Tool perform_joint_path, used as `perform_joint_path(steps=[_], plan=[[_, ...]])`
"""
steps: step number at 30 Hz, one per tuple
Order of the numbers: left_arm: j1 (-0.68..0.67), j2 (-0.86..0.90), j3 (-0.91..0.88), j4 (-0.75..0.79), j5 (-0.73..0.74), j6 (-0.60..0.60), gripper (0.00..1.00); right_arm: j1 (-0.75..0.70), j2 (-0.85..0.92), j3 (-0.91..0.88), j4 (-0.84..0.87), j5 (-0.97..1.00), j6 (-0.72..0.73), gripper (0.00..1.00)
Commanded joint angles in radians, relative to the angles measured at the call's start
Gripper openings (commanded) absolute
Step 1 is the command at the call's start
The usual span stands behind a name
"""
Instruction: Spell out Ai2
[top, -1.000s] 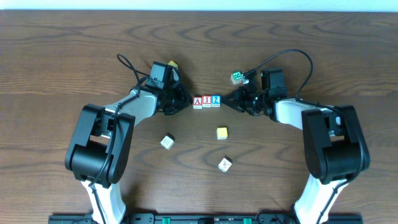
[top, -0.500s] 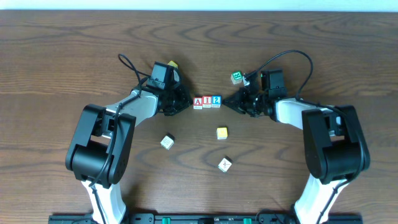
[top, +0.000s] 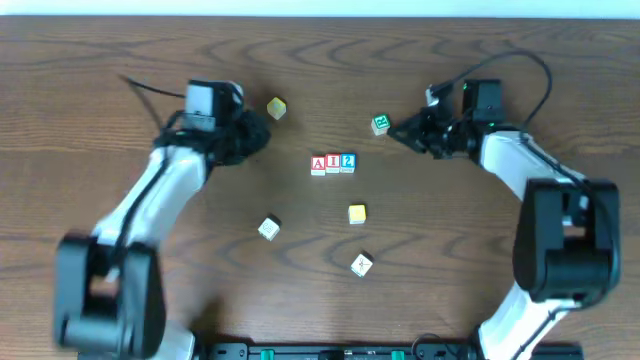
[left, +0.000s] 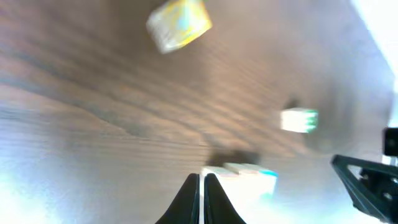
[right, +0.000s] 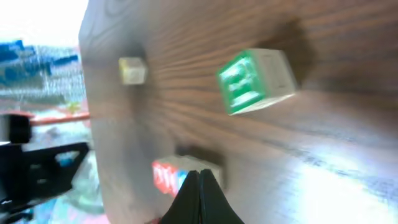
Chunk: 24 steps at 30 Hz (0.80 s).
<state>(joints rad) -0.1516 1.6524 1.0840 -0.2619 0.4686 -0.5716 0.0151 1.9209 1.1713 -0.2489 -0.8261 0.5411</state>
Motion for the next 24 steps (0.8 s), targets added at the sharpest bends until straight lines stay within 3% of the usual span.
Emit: perform_joint_path(steps=[1, 5, 10, 14, 18, 19, 20, 21, 24], plan=[[-0.007, -0.173, 0.005, -0.106, -0.127, 0.116, 0.06, 0.003, -0.146, 0.090, -0.145, 0.055, -0.154, 0.01], [-0.019, -0.394, 0.005, -0.317, -0.298, 0.208, 0.06, 0.008, -0.322, 0.142, -0.411, 0.267, -0.295, 0.01], [-0.019, -0.645, 0.001, -0.537, -0.375, 0.277, 0.06, 0.010, -0.555, 0.142, -0.661, 0.395, -0.435, 0.01], [-0.019, -0.882, -0.069, -0.624, -0.401, 0.284, 0.06, 0.023, -0.763, 0.117, -0.822, 0.492, -0.495, 0.01], [-0.019, -1.058, -0.184, -0.623, -0.398, 0.266, 0.06, 0.026, -0.948, 0.011, -0.843, 0.539, -0.502, 0.02], [-0.019, -1.090, -0.204, -0.621, -0.398, 0.250, 0.13, 0.026, -0.994, -0.021, -0.842, 0.539, -0.496, 0.11], [-0.019, -1.113, -0.215, -0.621, -0.398, 0.235, 0.54, 0.026, -1.033, -0.044, -0.843, 0.540, -0.490, 0.47], [-0.019, -1.126, -0.219, -0.625, -0.399, 0.220, 0.96, 0.026, -1.060, -0.060, -0.849, 0.541, -0.490, 0.99], [-0.019, -1.132, -0.220, -0.655, -0.365, 0.157, 0.95, 0.025, -1.123, -0.091, -0.874, 0.539, -0.468, 0.99]])
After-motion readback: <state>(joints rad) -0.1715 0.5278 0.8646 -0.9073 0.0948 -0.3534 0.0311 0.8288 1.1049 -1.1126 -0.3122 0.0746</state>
